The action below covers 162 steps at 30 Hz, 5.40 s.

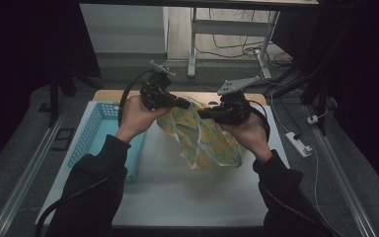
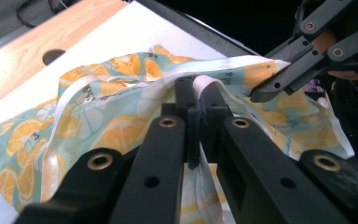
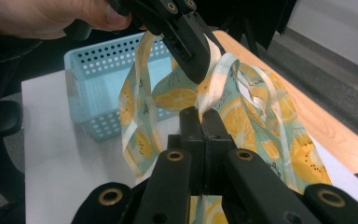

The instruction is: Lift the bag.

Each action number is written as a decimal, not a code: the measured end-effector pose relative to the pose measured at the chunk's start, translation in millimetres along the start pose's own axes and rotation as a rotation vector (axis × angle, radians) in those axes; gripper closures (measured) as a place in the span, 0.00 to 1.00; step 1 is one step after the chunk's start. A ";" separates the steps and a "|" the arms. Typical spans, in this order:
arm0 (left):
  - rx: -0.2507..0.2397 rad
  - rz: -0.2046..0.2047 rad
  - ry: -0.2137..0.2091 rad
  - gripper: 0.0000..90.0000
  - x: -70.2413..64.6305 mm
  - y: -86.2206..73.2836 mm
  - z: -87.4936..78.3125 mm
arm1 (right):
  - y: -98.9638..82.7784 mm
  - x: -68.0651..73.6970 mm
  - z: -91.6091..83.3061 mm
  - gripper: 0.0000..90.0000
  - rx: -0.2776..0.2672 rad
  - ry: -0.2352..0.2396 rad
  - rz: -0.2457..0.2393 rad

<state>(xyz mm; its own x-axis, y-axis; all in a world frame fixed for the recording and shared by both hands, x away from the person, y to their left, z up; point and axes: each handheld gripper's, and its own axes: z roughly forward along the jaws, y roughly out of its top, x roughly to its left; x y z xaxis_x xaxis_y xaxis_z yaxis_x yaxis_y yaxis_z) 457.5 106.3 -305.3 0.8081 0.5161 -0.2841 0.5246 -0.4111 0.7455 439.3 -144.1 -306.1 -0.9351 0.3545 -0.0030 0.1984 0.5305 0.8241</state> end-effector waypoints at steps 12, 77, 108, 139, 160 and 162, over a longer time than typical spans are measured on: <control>-0.047 -0.007 0.017 0.99 -1.6 22.7 -26.5 | 29.7 1.5 -15.3 1.00 -0.014 -0.031 -0.035; -0.016 0.091 0.134 0.72 8.1 8.6 31.1 | 2.7 -38.9 10.5 0.84 0.034 -0.133 0.069; -0.068 0.059 0.143 0.05 7.4 -34.2 -10.9 | -9.5 -34.4 -10.6 0.36 -0.031 -0.136 0.156; -0.102 0.004 0.218 0.00 7.8 -129.9 -53.4 | -69.7 -29.6 -16.3 0.04 -0.013 -0.241 0.168; -0.137 -0.078 0.242 0.00 -7.7 -206.9 -55.1 | -132.5 -5.9 -31.1 0.03 -0.034 -0.279 0.201; -0.138 -0.083 0.244 0.00 -9.9 -213.9 -54.3 | -136.6 -3.1 -31.4 0.03 -0.031 -0.285 0.203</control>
<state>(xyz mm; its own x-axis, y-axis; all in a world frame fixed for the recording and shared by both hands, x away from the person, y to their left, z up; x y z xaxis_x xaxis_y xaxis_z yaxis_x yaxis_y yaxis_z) 322.7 230.0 -429.2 0.6667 0.7162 -0.2062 0.5315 -0.2628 0.8053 405.8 -241.9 -400.8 -0.7569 0.6535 0.0083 0.3588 0.4049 0.8410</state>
